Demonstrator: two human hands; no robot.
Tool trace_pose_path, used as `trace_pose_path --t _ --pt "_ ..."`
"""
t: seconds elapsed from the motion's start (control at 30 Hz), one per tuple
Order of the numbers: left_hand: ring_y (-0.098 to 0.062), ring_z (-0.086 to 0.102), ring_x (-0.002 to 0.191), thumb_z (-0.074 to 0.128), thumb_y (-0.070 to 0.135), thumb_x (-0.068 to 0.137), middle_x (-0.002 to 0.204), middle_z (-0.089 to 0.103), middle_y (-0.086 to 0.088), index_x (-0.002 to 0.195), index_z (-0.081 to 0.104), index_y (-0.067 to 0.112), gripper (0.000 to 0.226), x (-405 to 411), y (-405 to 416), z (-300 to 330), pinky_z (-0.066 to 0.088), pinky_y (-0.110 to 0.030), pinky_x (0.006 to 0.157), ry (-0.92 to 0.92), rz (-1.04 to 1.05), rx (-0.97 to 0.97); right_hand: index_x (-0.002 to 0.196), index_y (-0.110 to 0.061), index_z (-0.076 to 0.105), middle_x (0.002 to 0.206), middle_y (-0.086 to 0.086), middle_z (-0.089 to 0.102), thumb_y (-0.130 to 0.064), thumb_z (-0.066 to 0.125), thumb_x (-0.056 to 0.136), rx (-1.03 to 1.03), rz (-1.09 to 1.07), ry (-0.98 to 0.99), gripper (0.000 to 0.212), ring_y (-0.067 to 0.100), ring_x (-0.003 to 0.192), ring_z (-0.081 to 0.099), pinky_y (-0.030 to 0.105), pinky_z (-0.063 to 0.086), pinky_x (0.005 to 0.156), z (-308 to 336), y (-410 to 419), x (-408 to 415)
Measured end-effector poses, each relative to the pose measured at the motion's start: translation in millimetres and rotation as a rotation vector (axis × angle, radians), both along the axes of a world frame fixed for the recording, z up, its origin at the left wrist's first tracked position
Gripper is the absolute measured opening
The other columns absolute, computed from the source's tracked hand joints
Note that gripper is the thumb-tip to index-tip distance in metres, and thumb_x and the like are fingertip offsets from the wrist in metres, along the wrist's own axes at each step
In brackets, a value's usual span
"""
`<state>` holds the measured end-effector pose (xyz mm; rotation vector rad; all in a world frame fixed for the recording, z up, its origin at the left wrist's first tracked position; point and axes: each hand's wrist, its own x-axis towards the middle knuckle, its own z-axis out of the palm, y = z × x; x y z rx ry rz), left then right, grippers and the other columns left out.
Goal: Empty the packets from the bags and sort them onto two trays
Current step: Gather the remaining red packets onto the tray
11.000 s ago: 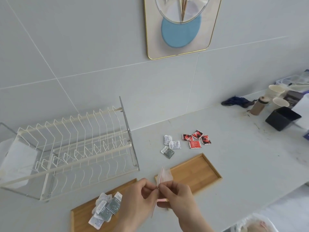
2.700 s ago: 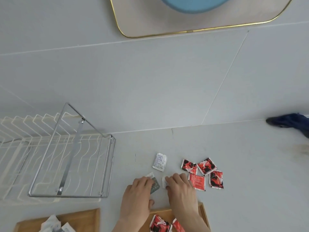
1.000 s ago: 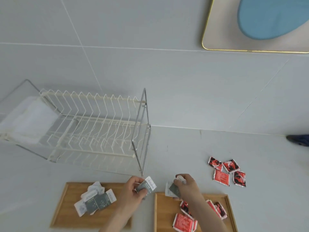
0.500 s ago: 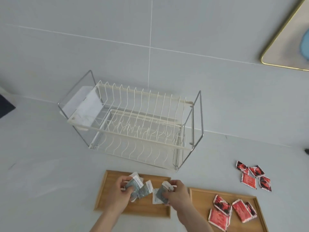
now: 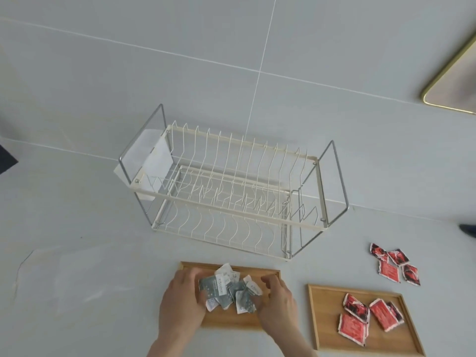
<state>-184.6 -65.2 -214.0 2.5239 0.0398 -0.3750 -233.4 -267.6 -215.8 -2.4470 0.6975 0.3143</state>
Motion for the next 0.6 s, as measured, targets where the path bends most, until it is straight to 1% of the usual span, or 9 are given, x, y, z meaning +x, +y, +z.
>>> trace_pose_path --t 0.07,0.13,0.2,0.27,0.33,0.4,0.47,0.5,0.6 --pt "-0.015 0.058 0.112 0.066 0.029 0.088 0.122 0.057 0.011 0.122 0.056 0.035 0.037 3.1 -3.0 1.9 0.049 -0.031 0.09 -0.056 -0.038 -0.004 0.123 -0.027 0.056 0.123 -0.006 0.062 -0.034 0.066 0.085 -0.018 -0.01 -0.028 0.04 0.019 0.101 0.066 0.033 0.05 0.082 1.7 -3.3 -3.4" --pt "-0.015 0.057 0.111 0.064 0.027 0.089 0.119 0.058 0.015 0.122 0.055 0.037 0.036 6.2 -10.2 3.7 0.049 -0.031 0.092 -0.089 -0.083 -0.031 0.123 -0.028 0.057 0.121 -0.007 0.062 -0.032 0.064 0.086 -0.018 -0.03 -0.056 0.037 0.018 0.099 0.066 0.033 0.051 0.082 5.0 -9.0 -8.5" --pt "-0.015 0.057 0.109 0.063 0.028 0.089 0.118 0.057 0.018 0.12 0.053 0.04 0.035 8.3 -21.7 6.1 0.05 -0.031 0.089 -0.112 -0.135 -0.038 0.119 -0.029 0.058 0.116 -0.01 0.062 -0.031 0.062 0.088 -0.02 -0.066 -0.082 0.032 0.015 0.097 0.065 0.03 0.05 0.077 9.2 -18.7 -14.4" --pt "-0.012 0.06 0.106 0.063 0.03 0.09 0.117 0.057 0.02 0.119 0.053 0.04 0.032 8.1 -38.4 9.0 0.051 -0.031 0.085 -0.111 -0.181 -0.065 0.111 -0.031 0.062 0.107 -0.015 0.065 -0.034 0.063 0.088 -0.002 -0.122 -0.102 0.023 0.01 0.09 0.065 0.028 0.052 0.074 11.3 -34.0 -22.3" --pt "-0.003 0.063 0.099 0.061 0.035 0.092 0.11 0.058 0.026 0.113 0.054 0.043 0.023 4.1 -59.2 11.7 0.053 -0.028 0.082 -0.092 -0.249 -0.124 0.101 -0.033 0.064 0.095 -0.017 0.07 -0.035 0.063 0.087 0.031 -0.181 -0.099 0.014 0.006 0.081 0.066 0.027 0.054 0.071 15.2 -51.9 -30.6" --pt "0.006 0.066 0.085 0.063 0.04 0.091 0.096 0.064 0.032 0.102 0.057 0.044 0.013 -2.1 -84.0 16.0 0.053 -0.021 0.078 -0.055 -0.307 -0.158 0.089 -0.037 0.062 0.081 -0.017 0.071 -0.034 0.063 0.086 0.046 -0.218 -0.105 0.004 0.006 0.073 0.067 0.028 0.053 0.069 19.2 -73.5 -38.6" --pt "0.009 0.066 0.079 0.067 0.039 0.088 0.082 0.07 0.027 0.092 0.059 0.045 0.011 -7.7 -115.3 15.2 0.05 -0.01 0.071 -0.008 -0.356 -0.192 0.078 -0.041 0.055 0.069 -0.019 0.066 -0.034 0.063 0.083 0.048 -0.238 -0.133 0.012 0.004 0.065 0.063 0.027 0.052 0.067 22.1 -100.1 -46.6" --pt "0.01 0.066 0.08 0.069 0.039 0.086 0.08 0.071 0.026 0.09 0.061 0.043 0.01 -8.5 -132.3 15.3 0.051 -0.01 0.069 0.007 -0.371 -0.203 0.076 -0.041 0.054 0.066 -0.019 0.065 -0.034 0.064 0.082 0.043 -0.251 -0.155 0.015 0.001 0.062 0.06 0.025 0.051 0.065 22.2 -115.6 -50.5" --pt "0.006 0.067 0.078 0.069 0.034 0.086 0.093 0.062 0.041 0.091 0.064 0.039 0.009 -13.4 -188.3 16.1 0.056 -0.019 0.068 0.064 -0.42 -0.232 0.079 -0.038 0.061 0.069 -0.018 0.07 -0.028 0.067 0.083 0.052 -0.309 -0.191 0.011 -0.001 0.061 0.062 0.018 0.048 0.059 22.4 -169.9 -61.3"
